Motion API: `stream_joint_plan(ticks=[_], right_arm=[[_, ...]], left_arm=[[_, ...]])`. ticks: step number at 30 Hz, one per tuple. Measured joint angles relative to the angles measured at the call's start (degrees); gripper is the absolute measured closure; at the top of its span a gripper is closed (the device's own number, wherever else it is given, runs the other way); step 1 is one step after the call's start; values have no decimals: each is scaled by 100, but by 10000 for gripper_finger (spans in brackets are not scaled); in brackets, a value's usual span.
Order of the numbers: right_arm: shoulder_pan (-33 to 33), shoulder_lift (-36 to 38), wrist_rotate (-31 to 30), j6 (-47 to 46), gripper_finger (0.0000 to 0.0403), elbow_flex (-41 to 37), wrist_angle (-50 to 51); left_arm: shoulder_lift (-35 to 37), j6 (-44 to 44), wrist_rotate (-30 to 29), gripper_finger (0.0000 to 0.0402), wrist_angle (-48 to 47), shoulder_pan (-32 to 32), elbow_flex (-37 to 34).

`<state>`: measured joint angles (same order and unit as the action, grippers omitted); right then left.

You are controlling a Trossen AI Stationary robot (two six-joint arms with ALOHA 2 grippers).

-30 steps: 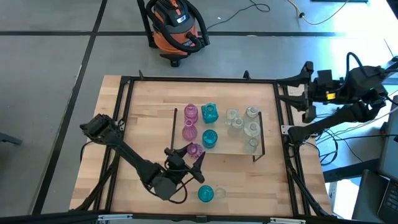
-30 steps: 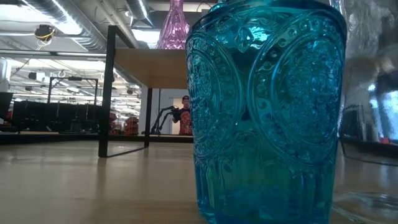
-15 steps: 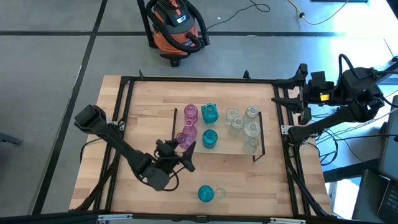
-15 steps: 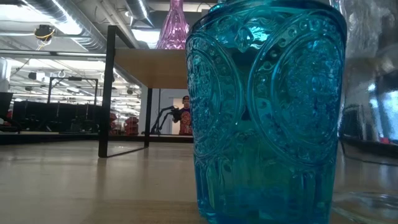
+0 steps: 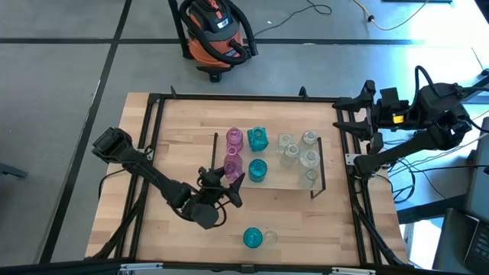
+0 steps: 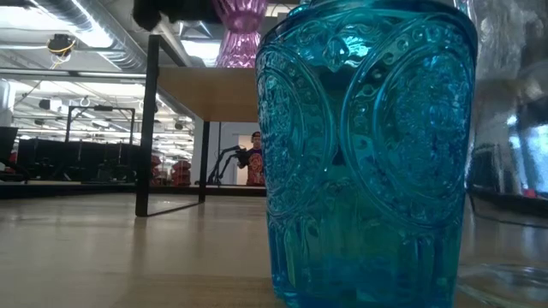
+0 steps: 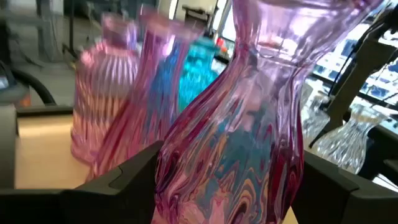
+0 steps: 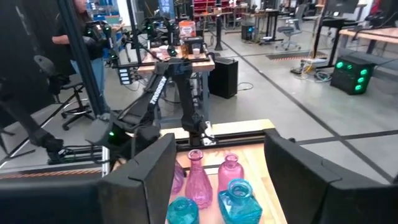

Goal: Sort vases onto shelf
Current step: Put the violet vase on the shelf aligned with the other violet vase

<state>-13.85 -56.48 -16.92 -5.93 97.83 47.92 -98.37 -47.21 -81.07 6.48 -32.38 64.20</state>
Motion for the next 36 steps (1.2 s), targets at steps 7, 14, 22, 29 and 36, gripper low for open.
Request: stream_joint_plan(ticks=[7,14,22,29,36], right_arm=[[0,-83,152,-131,182,-1,28],[0,-120,153,-130,182,-1,34],[0,-109,154,-129,182,-1,37],[0,-108,154,-129,182,-1,90],[0,-110,154,-129,182,-1,90]], left_arm=[[0,-1458,350,128,-1300,2,0],[7,-1542,714,128,-1552,129,13],[17,-1446,1030,128,-1615,297,20],[12,-1545,923,122,-1610,300,17],[9,-1497,1007,121,-1613,301,13]])
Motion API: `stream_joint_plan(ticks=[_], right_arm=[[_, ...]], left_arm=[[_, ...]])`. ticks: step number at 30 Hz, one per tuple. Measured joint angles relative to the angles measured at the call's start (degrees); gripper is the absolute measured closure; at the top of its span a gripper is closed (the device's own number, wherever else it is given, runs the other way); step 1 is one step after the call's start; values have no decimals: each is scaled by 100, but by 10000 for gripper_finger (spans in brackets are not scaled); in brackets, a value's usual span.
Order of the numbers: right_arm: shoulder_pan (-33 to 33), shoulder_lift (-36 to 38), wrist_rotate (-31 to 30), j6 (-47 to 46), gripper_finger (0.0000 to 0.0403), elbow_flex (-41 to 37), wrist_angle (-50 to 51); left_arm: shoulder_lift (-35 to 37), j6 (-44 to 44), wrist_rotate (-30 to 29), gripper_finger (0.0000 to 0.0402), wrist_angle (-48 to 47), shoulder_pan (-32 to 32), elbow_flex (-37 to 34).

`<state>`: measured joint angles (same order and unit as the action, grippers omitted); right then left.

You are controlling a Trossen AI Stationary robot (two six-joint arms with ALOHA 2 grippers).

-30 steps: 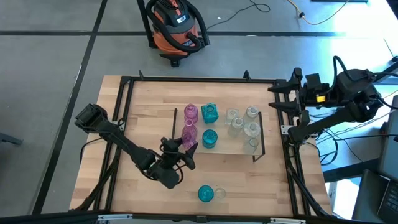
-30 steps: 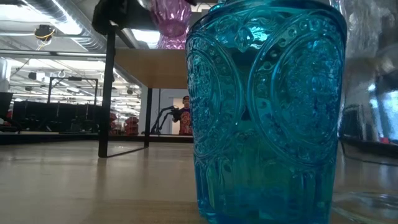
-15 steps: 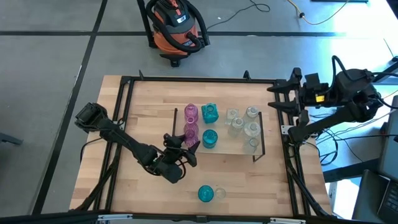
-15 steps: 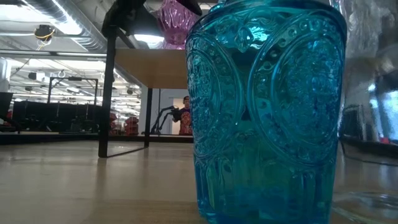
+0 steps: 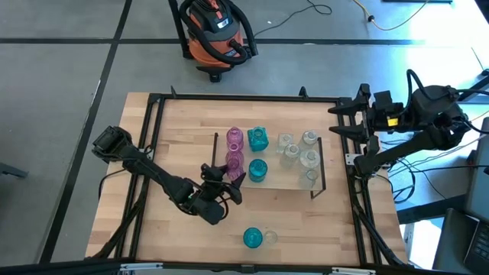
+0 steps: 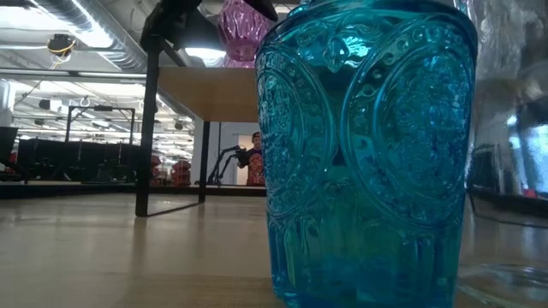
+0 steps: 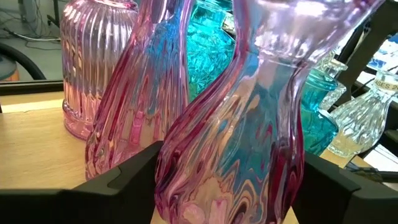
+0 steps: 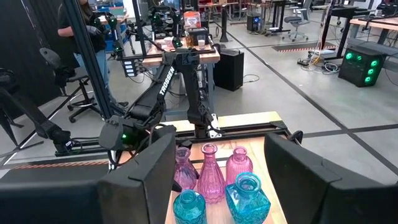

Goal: Sort vases onto shelf
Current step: Put the violet vase on the shelf aligned with the other violet vase

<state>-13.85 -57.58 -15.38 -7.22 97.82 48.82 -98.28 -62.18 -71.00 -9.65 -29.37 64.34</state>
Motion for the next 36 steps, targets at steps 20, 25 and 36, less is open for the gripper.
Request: stream_joint_plan(ticks=[20,25,36], right_arm=[[0,-2,4,-143,182,0,-22],[0,0,4,-181,182,0,-26],[0,-2,91,-225,182,0,-35]], left_arm=[[-4,16,165,113,-31,-65,-4],[-7,184,413,109,-26,-69,-4],[-11,230,410,107,-15,-91,-7]])
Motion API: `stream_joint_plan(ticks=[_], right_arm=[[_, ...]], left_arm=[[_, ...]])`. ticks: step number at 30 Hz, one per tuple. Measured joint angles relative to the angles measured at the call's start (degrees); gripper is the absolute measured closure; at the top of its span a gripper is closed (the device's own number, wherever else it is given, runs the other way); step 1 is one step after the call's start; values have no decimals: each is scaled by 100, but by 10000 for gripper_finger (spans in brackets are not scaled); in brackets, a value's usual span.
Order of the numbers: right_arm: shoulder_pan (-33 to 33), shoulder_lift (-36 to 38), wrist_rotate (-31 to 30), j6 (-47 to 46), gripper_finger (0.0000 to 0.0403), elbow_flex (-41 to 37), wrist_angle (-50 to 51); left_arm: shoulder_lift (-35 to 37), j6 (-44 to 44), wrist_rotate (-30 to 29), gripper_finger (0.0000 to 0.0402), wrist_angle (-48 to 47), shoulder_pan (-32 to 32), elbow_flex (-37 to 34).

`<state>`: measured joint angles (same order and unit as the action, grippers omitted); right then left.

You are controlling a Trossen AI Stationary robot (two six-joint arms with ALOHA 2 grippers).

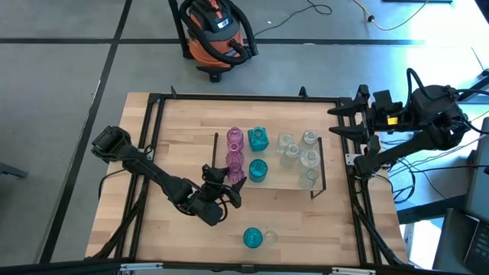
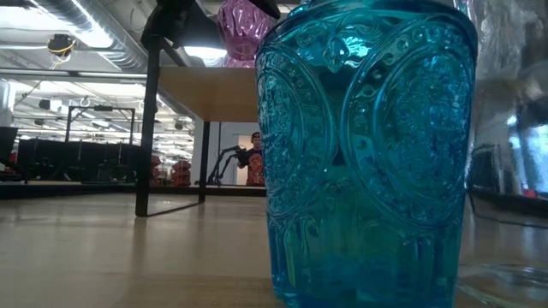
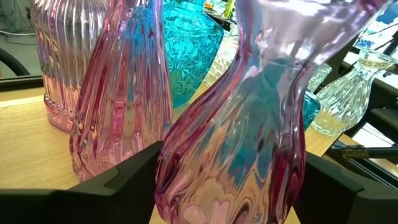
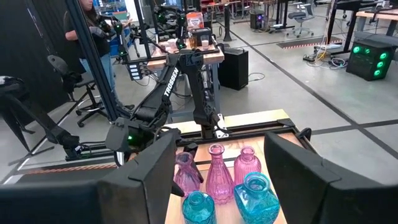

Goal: Sort vases onto shelf
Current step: Put the violet vase on the shelf aligned with the other violet vase

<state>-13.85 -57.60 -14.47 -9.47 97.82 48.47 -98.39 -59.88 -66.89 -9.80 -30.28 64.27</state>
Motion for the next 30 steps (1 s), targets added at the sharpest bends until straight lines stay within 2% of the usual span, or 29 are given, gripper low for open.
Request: stream_joint_plan(ticks=[20,30], right_arm=[[0,0,23,-72,182,0,4],[0,-2,61,-75,182,0,2]], left_arm=[[-2,-2,-134,106,38,-2,-2],[265,-128,-110,107,-61,-8,-21]])
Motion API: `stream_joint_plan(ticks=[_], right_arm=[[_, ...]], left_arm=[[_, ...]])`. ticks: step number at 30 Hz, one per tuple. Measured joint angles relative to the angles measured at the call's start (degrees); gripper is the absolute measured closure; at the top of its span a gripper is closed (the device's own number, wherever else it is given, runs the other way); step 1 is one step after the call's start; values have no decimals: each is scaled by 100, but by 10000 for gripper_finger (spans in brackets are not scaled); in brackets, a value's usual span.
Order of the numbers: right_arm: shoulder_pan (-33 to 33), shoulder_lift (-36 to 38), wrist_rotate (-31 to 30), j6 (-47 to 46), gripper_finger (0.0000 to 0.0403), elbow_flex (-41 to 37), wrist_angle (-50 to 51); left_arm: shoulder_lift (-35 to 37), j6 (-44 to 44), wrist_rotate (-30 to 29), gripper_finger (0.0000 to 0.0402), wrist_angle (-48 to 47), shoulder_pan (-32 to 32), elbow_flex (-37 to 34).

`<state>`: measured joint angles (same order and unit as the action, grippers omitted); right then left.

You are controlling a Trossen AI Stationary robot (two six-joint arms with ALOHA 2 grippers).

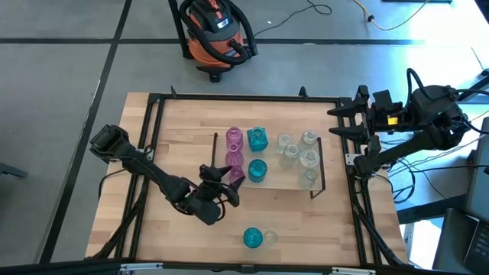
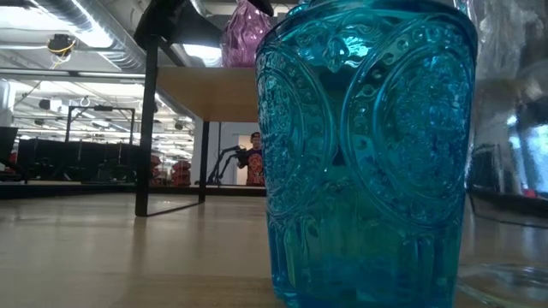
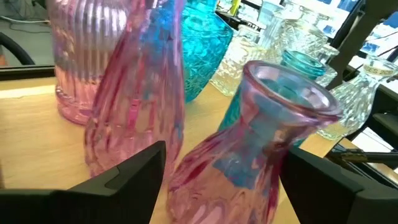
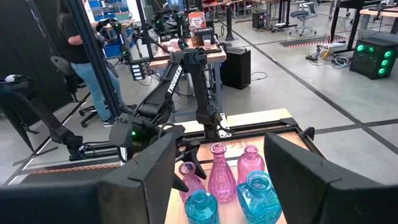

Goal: Sort vases onto shelf
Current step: Put the violet vase on the shelf aligned with the other violet vase

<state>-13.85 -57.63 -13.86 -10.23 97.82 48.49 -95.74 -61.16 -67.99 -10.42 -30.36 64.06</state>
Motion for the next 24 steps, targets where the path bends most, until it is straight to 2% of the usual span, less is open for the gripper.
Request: stream_joint_plan(ticks=[14,24], right_arm=[[-2,0,102,-3,182,0,-22],[-2,0,108,-1,182,0,-39]], left_arm=[[19,-337,-65,108,-48,19,5],[21,-202,9,108,79,-13,126]])
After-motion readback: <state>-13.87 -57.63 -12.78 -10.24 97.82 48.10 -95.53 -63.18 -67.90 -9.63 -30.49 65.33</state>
